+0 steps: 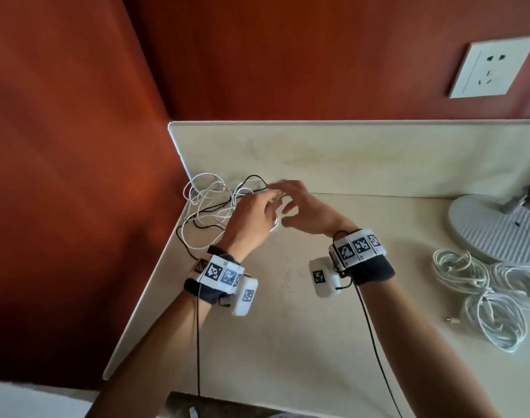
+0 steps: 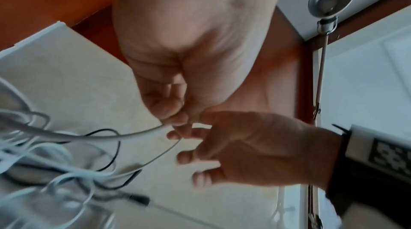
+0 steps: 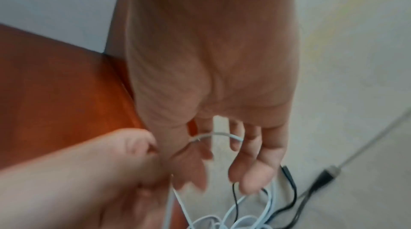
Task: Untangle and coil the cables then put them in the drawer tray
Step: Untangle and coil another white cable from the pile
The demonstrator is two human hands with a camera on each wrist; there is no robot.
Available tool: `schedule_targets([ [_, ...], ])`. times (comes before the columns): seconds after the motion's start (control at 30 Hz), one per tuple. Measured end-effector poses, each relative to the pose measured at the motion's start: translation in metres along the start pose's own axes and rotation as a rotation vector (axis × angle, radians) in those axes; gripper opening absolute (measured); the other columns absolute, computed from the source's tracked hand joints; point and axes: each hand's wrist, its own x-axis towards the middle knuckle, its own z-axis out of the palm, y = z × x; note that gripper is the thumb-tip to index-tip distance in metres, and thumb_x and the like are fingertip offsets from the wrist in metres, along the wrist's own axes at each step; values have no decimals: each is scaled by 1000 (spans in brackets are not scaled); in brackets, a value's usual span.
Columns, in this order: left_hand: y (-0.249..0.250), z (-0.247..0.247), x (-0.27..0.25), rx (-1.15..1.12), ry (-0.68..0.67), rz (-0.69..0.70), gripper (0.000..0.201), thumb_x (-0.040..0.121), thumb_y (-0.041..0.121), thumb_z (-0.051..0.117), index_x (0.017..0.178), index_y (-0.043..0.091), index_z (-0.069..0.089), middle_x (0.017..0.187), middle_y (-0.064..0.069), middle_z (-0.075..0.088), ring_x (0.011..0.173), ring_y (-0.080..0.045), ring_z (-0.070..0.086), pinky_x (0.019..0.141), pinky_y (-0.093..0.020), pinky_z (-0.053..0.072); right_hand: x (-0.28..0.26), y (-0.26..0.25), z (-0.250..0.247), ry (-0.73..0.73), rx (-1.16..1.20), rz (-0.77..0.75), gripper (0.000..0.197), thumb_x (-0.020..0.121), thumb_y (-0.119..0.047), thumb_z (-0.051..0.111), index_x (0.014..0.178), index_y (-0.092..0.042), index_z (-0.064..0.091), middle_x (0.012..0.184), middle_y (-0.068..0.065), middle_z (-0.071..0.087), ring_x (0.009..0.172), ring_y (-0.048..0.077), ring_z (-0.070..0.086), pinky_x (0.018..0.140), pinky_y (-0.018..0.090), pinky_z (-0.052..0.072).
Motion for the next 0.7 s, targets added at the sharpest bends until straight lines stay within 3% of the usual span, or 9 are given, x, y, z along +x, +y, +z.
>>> schedule_targets([
  [0.07,14,-8,10,-76,60,55,23,101,19,60,80,17,67,68,6,68,62,-13,62,65,-40,53,0,4,-2,-54,51,-51,103,79,3,83,160,-29,28,130,-2,48,100,18,62,80,17,54],
  [0.13,29,-10,18,-216,81,60,22,101,20,61,80,14,69,69,4,71,57,-8,63,60,-33,53,-1,9,-4,-44,219,-57,110,76,-7,91,158,-35,24,119,-1,61,102,19,65,87,26,57],
  [0.2,40,-6,26,-456,39,35,19,103,19,62,91,6,69,73,1,71,52,-13,59,56,-30,50,-5,11,-9,-56,339,-38,95,77,-11,92,150,-29,33,112,-7,63,98,12,65,90,31,57],
  [0.27,49,0,37,-693,-32,-19,19,104,15,61,100,-3,66,74,-5,68,56,-21,56,58,-34,49,-9,14,-11,-106,315,2,76,79,-15,91,138,-23,43,113,-12,59,90,-1,62,79,23,55],
  [0.33,55,6,49,-827,-92,-97,19,104,12,60,104,-8,63,75,-4,68,59,-22,56,59,-32,49,-11,20,-9,-116,322,42,52,83,-17,88,121,-24,54,109,-16,62,80,0,61,66,19,50],
  [0.47,69,17,65,-823,-98,-141,15,103,2,58,109,-10,62,86,-11,73,71,-19,64,68,-27,55,-5,34,-11,11,530,2,6,102,-8,64,97,-10,61,78,-9,71,64,16,61,56,33,47],
  [0.53,68,21,69,-807,-56,-168,12,102,-1,56,109,-8,64,94,-17,73,72,-15,66,66,-25,56,-3,40,-14,23,615,-3,14,108,-9,53,97,-5,60,76,-4,71,61,21,60,56,34,49],
  [0.6,61,25,71,-677,17,-146,12,103,4,57,104,-2,67,86,-1,72,63,-7,62,58,-22,51,-2,48,-20,25,660,-11,21,110,-12,48,98,-3,61,79,0,71,60,23,60,57,33,51],
  [0.7,46,31,68,-297,146,-42,8,100,22,63,102,17,70,92,10,72,63,-1,59,62,-25,49,0,61,-33,144,784,15,26,112,-12,43,95,-2,61,76,7,69,61,23,61,61,31,54],
])
